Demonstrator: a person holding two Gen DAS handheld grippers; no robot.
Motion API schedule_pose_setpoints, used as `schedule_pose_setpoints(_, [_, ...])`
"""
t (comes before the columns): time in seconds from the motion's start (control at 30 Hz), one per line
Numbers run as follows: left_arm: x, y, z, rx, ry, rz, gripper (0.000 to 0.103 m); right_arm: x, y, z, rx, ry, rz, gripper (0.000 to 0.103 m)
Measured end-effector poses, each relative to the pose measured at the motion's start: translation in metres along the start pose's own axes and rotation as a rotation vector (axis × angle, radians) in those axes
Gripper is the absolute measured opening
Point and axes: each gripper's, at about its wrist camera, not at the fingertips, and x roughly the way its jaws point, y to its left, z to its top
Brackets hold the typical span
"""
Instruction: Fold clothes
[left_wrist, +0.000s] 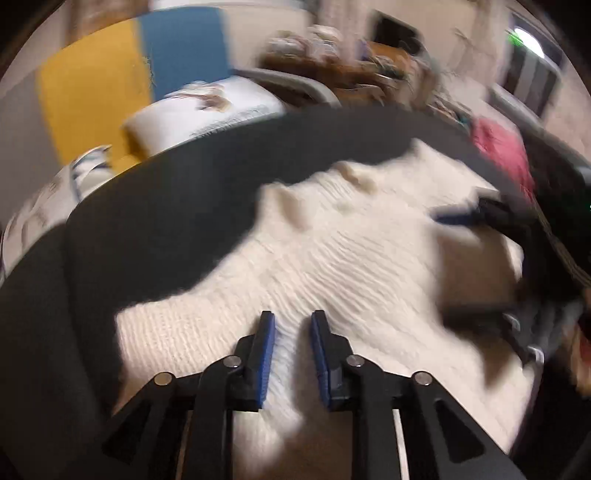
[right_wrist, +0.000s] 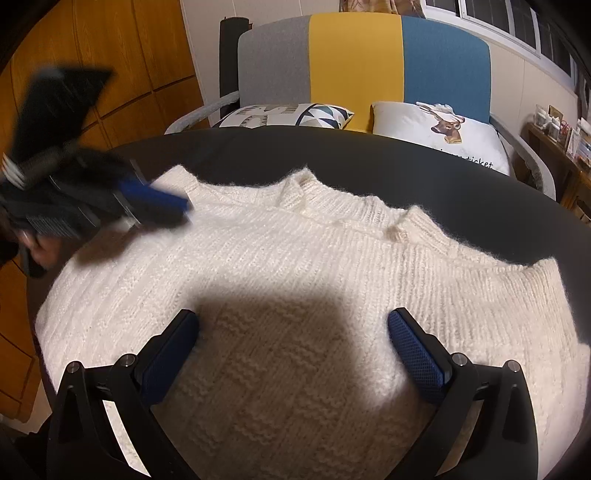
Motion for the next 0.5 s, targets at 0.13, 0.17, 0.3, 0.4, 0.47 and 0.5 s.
schedule_pose_setpoints(0.13, [-0.013, -0.010, 0.000, -0.036, -0.036, 0.049, 0.020, -0.010, -0.004, 0.003, 0.019, 0.022, 0.020, 0.103])
schedule_pose_setpoints(0.17, [-0.021, -0.017, -0.003, -0.033, -0.047, 0.047, 0.019, -0.020, -0.008, 0.003, 0.032, 0.015, 0.034, 0.103])
schedule_pose_setpoints(0.3, [-0.047, -0.047, -0.019, -0.013, -0.109, 0.014, 0.020, -0.064, -0.022, -0.008, 0.082, -0.027, 0.051, 0.103])
schedule_pose_setpoints(0.4, [-0.034, -0.053, -0.037, -0.045, -0.076, 0.042, 0.022, -0.086, -0.032, -0.033, 0.117, -0.010, 0.007, 0.103])
schedule_pose_setpoints(0.47, [-0.029, -0.048, -0.044, -0.073, -0.107, 0.046, 0.022, -0.077, -0.044, -0.054, 0.186, 0.054, -0.044, 0.103])
schedule_pose_setpoints(0.5, [-0.030, -0.047, -0.042, -0.093, -0.109, 0.050, 0.022, -0.072, -0.050, -0.065, 0.208, 0.054, -0.053, 0.103])
